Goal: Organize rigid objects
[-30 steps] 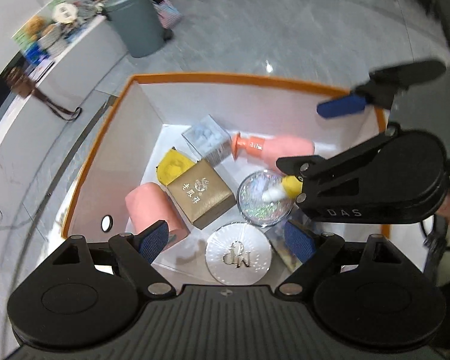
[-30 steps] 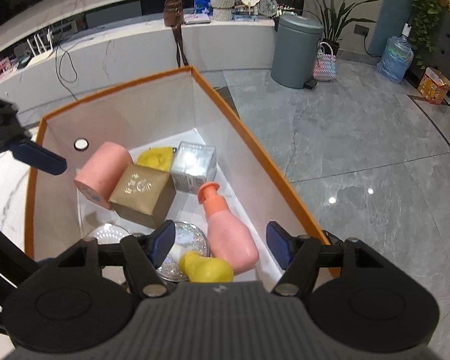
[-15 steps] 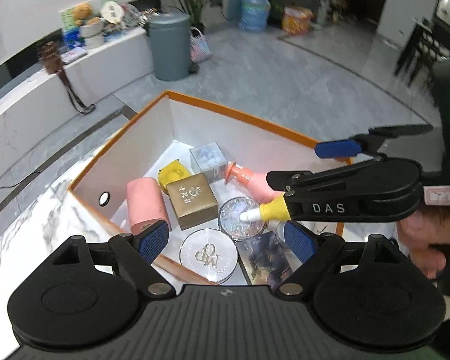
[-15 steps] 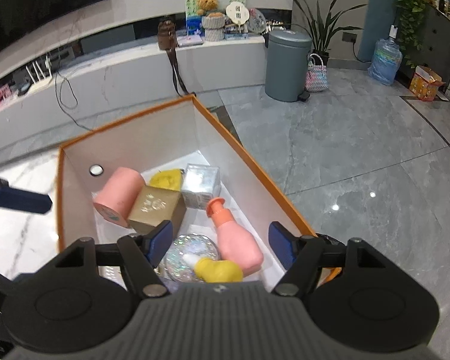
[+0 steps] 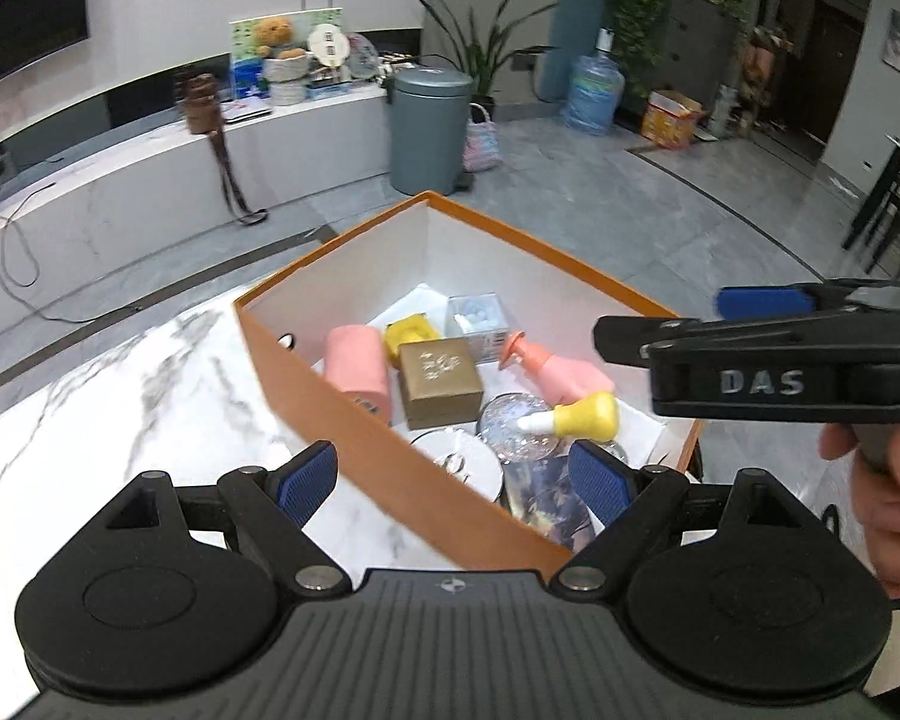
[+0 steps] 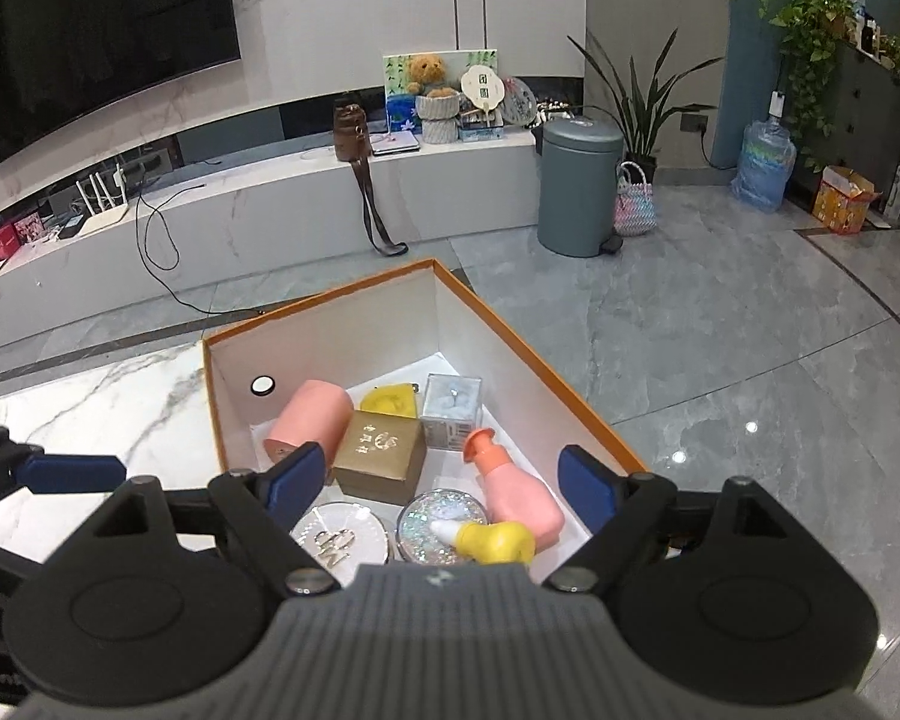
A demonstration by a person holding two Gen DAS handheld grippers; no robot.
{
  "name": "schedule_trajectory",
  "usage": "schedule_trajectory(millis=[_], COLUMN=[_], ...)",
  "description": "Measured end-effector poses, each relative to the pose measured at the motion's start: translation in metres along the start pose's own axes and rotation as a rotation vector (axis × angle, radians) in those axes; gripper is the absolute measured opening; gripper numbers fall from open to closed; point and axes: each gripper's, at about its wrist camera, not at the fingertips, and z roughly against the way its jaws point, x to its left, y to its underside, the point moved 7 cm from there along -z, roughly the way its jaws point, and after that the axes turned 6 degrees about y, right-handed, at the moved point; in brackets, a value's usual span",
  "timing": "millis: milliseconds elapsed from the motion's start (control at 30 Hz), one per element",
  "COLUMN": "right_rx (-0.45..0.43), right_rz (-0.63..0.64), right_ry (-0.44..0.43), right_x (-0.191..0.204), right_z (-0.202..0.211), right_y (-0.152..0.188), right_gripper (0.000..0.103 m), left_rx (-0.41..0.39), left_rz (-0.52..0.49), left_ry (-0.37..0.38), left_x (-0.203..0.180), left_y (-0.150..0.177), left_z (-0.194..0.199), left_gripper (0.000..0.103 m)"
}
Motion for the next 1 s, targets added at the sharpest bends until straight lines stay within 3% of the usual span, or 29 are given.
schedule_trajectory(millis=[233, 1000], right_rx=[-0.02, -0.04], right_rz=[-0.007, 0.006], right_ry=[0.03, 0.129], right_x=[0.002, -0.009], right_z=[0.021, 0.037], right_y=[0.011, 0.04], right_gripper=[0.09, 0.091], left_rx=[-0.043, -0.043], left_rz=[0.054, -0.008], left_ry=[-0.033, -0.055], left_x=[0.008, -0.015], left_y=[0.004, 0.022], left_z=[0.013, 0.026], left_gripper=[0.102, 0.102])
